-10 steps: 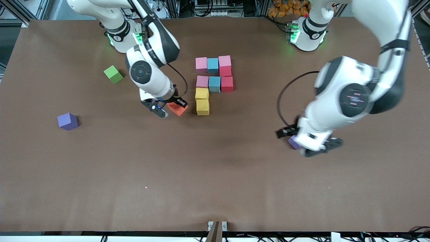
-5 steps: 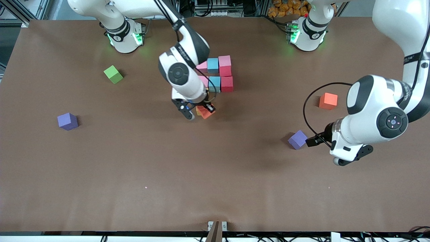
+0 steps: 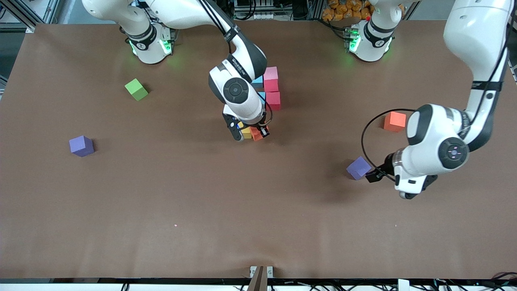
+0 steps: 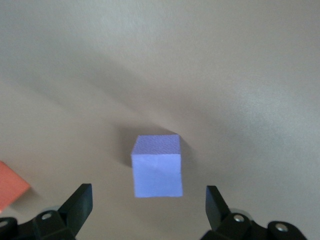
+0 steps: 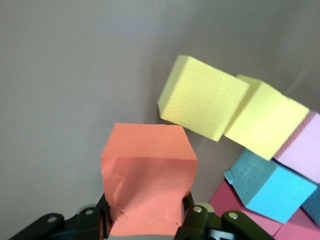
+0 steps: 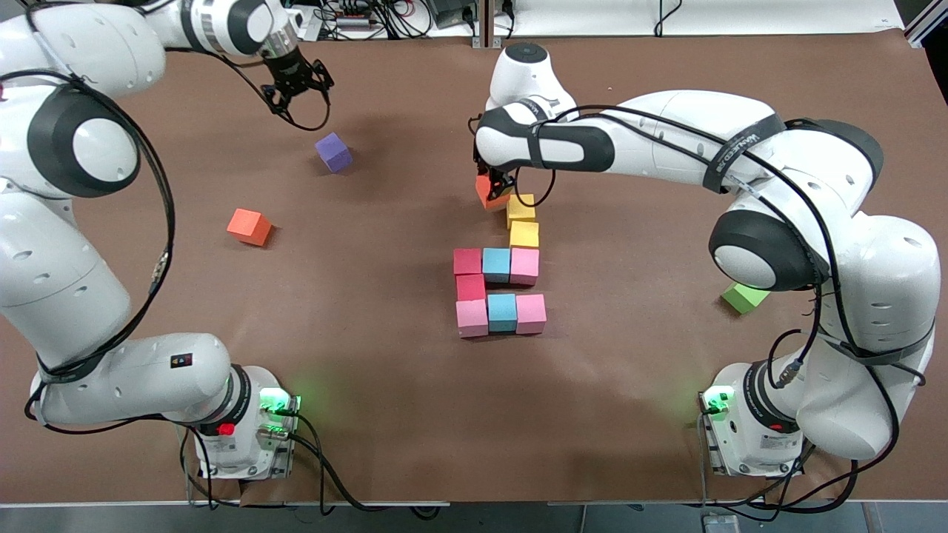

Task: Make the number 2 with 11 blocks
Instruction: 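Lower the orange block at the cluster while the left gripper reaches purple, then grasp the purple block with the left gripper while the right gripper holds orange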

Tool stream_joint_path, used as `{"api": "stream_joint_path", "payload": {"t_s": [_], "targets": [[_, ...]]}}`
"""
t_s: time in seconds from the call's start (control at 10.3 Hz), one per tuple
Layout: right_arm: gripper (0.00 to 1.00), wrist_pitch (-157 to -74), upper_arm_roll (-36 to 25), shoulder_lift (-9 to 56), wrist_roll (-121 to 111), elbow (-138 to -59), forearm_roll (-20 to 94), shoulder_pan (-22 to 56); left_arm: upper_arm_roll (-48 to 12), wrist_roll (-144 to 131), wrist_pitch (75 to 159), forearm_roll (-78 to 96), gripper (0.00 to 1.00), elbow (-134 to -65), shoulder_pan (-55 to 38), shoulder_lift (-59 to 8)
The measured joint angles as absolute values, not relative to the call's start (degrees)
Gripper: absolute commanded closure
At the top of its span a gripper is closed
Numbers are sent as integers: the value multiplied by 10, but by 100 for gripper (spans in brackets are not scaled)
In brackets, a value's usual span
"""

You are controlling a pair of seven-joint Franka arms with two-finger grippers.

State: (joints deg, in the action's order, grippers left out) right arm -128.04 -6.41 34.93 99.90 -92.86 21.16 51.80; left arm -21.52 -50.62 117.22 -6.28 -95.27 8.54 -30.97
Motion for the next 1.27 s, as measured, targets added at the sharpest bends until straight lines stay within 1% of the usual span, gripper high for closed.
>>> {"api": "stream_joint_path", "payload": {"t_s": [0.29,0.58,0.88,1.27], "targets": [[94,-1284,-64,362,1065,-927,212,527,-216,-520,1208,-63,0,-978,85,-324],[94,-1295,-65,364,1088,-927,212,527,-215,-520,1224,-63,0,-1005,86,-324],[94,-1299,-68,371,1092,-928,212,527,-215,-520,1264,-63,0,-1036,89,-325],[95,-1300,-70,382,1091,-947,211,527,-215,-520,1285,-63,0,-1043,90,-338]]}}
